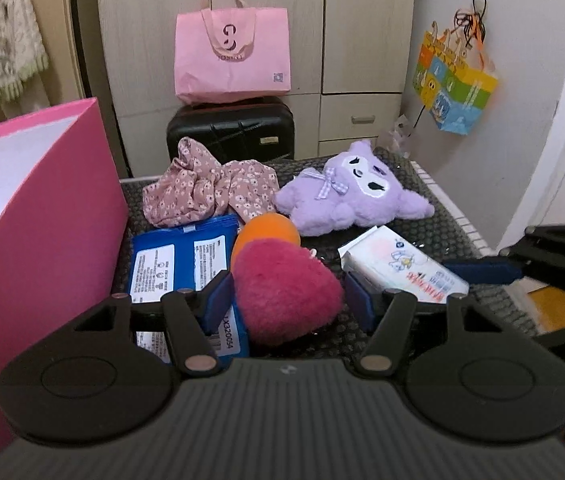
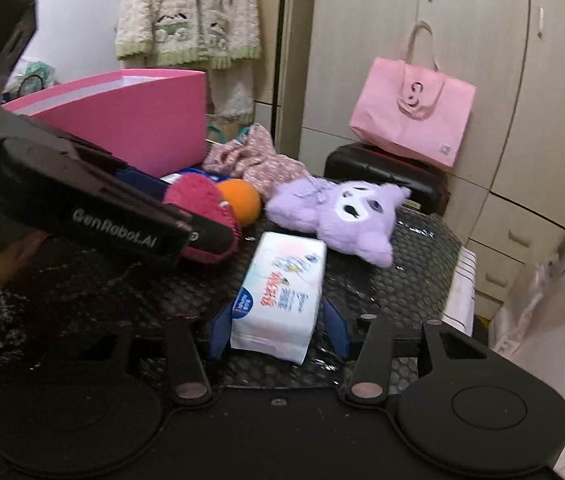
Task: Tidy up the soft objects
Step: 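Grasp the pink fluffy heart with left gripper while right gripper grasps the white wipes pack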
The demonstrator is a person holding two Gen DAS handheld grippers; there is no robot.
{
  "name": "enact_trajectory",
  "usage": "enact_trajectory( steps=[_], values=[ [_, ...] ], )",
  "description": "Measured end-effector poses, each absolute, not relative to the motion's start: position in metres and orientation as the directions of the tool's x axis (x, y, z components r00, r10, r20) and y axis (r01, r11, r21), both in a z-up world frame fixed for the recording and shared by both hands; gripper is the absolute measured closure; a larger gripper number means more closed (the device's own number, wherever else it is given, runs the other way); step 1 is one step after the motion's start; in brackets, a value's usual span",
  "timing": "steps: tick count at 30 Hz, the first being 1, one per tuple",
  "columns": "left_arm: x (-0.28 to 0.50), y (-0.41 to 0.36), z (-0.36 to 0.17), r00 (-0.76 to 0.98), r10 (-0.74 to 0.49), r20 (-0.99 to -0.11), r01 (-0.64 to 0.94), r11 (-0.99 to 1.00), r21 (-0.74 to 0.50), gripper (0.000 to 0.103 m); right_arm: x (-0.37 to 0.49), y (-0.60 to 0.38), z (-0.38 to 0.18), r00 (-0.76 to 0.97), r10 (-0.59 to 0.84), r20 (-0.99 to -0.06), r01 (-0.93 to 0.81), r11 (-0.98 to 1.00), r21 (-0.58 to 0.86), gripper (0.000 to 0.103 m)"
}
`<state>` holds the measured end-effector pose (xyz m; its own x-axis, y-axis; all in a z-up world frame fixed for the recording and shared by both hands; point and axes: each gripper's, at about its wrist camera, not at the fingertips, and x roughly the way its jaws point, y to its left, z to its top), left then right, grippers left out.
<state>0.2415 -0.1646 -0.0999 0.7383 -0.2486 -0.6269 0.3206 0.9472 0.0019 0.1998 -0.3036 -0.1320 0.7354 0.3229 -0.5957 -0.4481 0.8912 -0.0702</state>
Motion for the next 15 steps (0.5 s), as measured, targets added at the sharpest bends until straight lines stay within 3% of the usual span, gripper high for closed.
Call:
enact_trajectory(
  steps=[6,8,10,11,12,15],
  values=[
    [0.237,-0.176,-0.104,0.770,-0.216,-0.600,0.326,0.942,0.080,0.042,0.213,-0.300,-0.135,0.746,0.311,-0.589,-0.437,0.896,-0.080,0.035],
    [0.235,-0.177,-0.105,0.781,-0.209,-0.588,0.321,0.943,0.092,0.043,0.217,-0.298,-0.137,0.748,0.311,-0.586,-0.439,0.894,-0.085,0.035],
    [0.235,-0.177,-0.106,0.782,-0.208,-0.587,0.317,0.944,0.089,0.045,0.218,-0.299,-0.138,0.747,0.321,-0.582,-0.446,0.892,-0.080,0.039],
    [0.236,-0.177,-0.106,0.779,-0.208,-0.592,0.320,0.943,0.089,0.053,0.217,-0.299,-0.138,0.743,0.336,-0.578,-0.454,0.888,-0.067,0.045],
    [0.236,-0.177,-0.107,0.770,-0.207,-0.603,0.324,0.942,0.091,0.055,0.216,-0.300,-0.138,0.734,0.359,-0.576,-0.468,0.882,-0.048,0.054],
    [0.233,-0.177,-0.108,0.772,-0.207,-0.600,0.324,0.941,0.092,0.058,0.210,-0.297,-0.139,0.746,0.349,-0.567,-0.461,0.886,-0.060,0.057]
  ],
)
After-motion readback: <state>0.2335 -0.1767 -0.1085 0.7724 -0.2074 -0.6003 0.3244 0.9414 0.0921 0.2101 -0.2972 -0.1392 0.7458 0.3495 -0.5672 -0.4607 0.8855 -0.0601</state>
